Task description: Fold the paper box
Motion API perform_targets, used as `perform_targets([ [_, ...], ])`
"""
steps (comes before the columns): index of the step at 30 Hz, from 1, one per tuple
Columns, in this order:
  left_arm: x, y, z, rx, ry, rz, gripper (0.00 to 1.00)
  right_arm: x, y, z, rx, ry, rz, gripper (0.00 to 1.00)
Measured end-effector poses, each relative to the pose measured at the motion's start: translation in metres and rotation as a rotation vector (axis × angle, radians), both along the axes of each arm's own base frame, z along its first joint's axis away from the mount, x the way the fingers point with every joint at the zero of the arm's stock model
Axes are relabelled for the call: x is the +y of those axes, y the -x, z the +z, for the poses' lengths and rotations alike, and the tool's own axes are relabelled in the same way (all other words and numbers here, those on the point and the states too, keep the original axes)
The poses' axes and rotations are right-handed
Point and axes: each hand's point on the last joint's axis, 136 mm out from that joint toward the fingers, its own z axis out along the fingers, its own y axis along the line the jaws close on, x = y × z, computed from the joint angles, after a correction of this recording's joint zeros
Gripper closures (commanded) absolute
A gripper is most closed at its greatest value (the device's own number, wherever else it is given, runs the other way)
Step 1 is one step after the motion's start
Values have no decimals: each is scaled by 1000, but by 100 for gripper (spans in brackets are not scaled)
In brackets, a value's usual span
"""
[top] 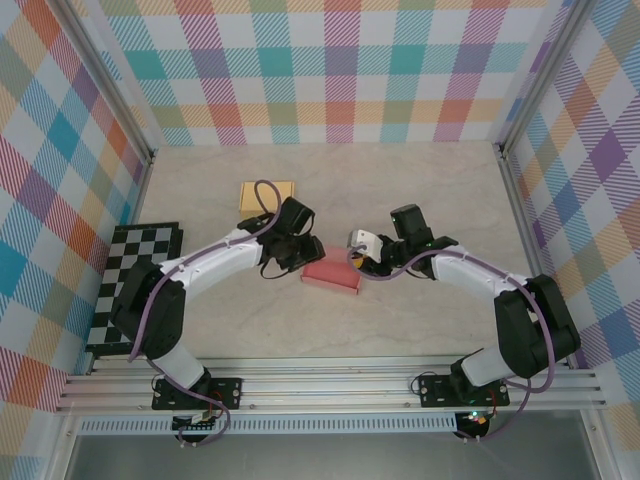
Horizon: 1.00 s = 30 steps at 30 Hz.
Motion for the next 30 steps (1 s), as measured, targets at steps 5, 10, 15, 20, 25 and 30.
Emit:
perform_targets([
  [5, 0, 7, -5, -23, -15, -8, 57, -4, 7, -6, 57, 26, -27, 52],
  [10, 3, 11, -10, -36, -20, -5, 57, -8, 15, 11, 73, 7, -60, 48],
  [15, 10, 13, -13, -47, -39, 9, 57, -11, 25, 36, 97, -47, -109, 48],
  [20, 22, 24, -29, -14, -95, 7, 50, -16, 19, 61, 163, -123, -283, 46],
  [25, 27, 29, -36, -1, -115, 7, 46, -27, -10, 55, 369, -143, -619, 46],
  [30, 30, 32, -39, 8, -128, 6, 38, -37, -22, 13, 573, -108, -907, 45],
])
